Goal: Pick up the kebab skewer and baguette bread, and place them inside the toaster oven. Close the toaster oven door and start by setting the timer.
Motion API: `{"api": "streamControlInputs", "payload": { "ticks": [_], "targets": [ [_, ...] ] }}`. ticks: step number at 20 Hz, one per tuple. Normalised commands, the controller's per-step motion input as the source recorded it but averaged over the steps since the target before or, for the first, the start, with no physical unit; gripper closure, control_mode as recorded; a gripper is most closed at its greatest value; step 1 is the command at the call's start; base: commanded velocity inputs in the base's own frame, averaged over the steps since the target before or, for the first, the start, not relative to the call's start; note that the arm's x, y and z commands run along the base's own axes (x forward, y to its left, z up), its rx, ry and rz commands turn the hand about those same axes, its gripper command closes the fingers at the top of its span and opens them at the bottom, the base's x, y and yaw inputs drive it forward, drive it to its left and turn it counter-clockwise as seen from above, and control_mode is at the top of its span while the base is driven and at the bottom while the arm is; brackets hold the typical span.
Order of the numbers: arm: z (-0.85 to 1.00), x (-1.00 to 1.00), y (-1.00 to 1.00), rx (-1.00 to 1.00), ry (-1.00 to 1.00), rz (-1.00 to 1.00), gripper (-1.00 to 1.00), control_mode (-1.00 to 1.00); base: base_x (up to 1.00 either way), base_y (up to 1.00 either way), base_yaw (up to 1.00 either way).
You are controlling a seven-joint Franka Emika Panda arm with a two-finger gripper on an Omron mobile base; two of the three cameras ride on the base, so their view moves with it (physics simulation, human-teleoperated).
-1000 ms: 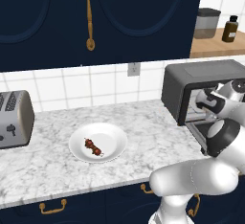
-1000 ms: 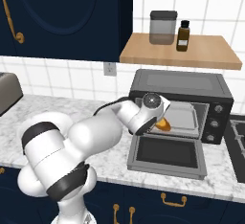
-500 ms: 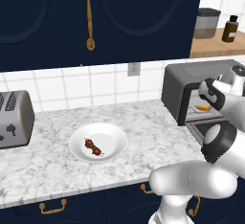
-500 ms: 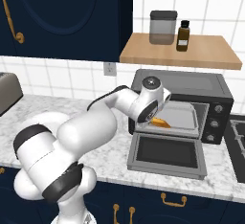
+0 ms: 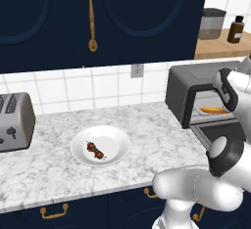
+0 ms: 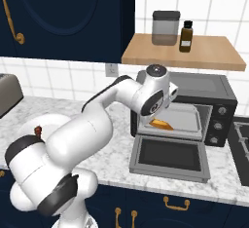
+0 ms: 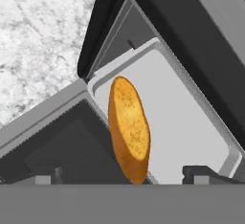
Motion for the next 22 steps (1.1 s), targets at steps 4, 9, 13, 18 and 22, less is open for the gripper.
{"api": "streamControlInputs", "payload": {
  "ticks": [4,9,13,18,22],
  "targets": [
    [0.25,-0.78,0.83,0.07,0.08,-0.24,-1.00,-1.00,0.00,0.00,0.00],
    [0.21,-0.66,1.00,0.05,0.21,-0.35,-1.00,-1.00,0.00,0.00,0.00],
    [0.00,-0.57,1.00,0.07,0.23,-0.33,-1.00,-1.00,0.00,0.00,0.00],
    [0.00,-0.58,1.00,0.12,0.05,-0.18,-1.00,-1.00,0.00,0.00,0.00],
    [-0.18,-0.41,1.00,0.07,-0.09,-0.13,-1.00,-1.00,0.00,0.00,0.00]
  ]
}}
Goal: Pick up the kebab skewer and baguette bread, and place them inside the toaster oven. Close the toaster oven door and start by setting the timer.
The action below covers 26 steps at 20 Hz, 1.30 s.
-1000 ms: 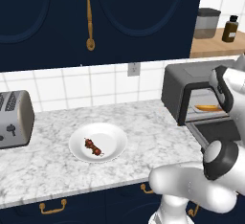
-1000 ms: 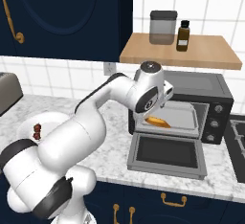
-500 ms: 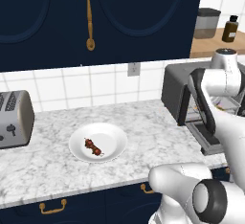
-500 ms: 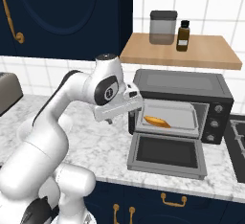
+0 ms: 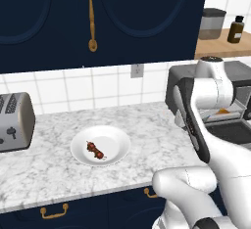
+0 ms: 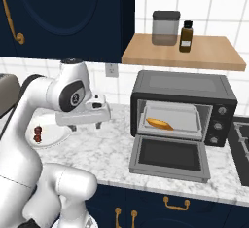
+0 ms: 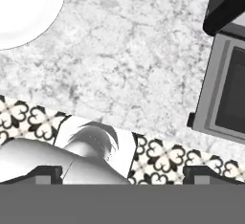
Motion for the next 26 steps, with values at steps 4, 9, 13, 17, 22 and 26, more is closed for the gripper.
{"api": "streamControlInputs", "payload": {
  "ticks": [4,9,13,17,22,26],
  "targets": [
    [-0.20,-0.15,1.00,0.04,-0.13,-0.12,-1.00,-1.00,0.00,0.00,0.00],
    [-0.13,0.16,1.00,0.00,0.00,-0.01,-1.00,-1.00,0.00,0.00,0.00],
    [-0.34,0.09,1.00,0.01,0.02,0.01,-1.00,-1.00,0.00,0.00,0.00],
    [-0.69,0.25,1.00,0.02,0.03,0.06,-1.00,-1.00,0.00,0.00,0.00],
    [-0.47,0.72,0.86,0.04,0.08,0.07,-1.00,-1.00,0.00,0.00,0.00],
    [-0.41,0.86,1.00,0.00,0.13,0.08,-1.00,-1.00,0.00,0.00,0.00]
  ]
}}
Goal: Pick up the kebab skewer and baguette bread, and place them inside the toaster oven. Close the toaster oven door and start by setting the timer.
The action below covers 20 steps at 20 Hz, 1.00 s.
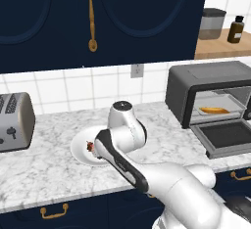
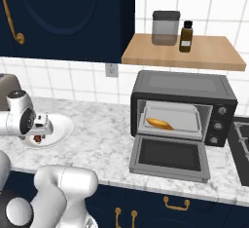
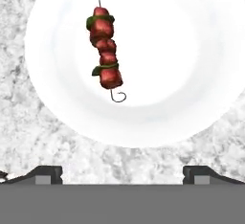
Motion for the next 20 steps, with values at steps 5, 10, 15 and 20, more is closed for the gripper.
{"api": "streamControlInputs", "payload": {
  "ticks": [5,10,15,20],
  "targets": [
    [-0.33,0.71,0.69,0.00,0.21,0.06,-1.00,-1.00,0.00,0.00,0.00],
    [-0.28,0.45,0.29,-0.02,0.18,0.04,-1.00,-1.00,0.00,0.00,0.00],
    [-0.32,0.13,0.10,-0.08,0.04,0.05,-1.00,-1.00,0.00,0.00,0.00],
    [-0.28,0.00,-0.02,-0.16,0.00,0.00,-1.00,-1.00,0.00,0.00,0.00]
  ]
}}
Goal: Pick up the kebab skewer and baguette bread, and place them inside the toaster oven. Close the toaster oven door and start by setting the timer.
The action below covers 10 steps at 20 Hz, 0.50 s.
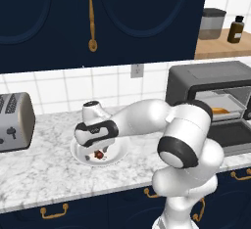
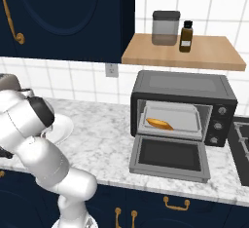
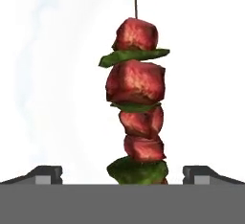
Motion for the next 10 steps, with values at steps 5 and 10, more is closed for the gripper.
{"api": "streamControlInputs", "payload": {
  "ticks": [5,10],
  "targets": [
    [-0.25,0.00,0.00,-0.09,0.00,0.00,-1.00,-1.00,0.00,0.00,0.00],
    [-0.27,0.03,0.00,-0.02,0.00,0.01,1.00,-1.00,0.00,0.00,0.00]
  ]
}}
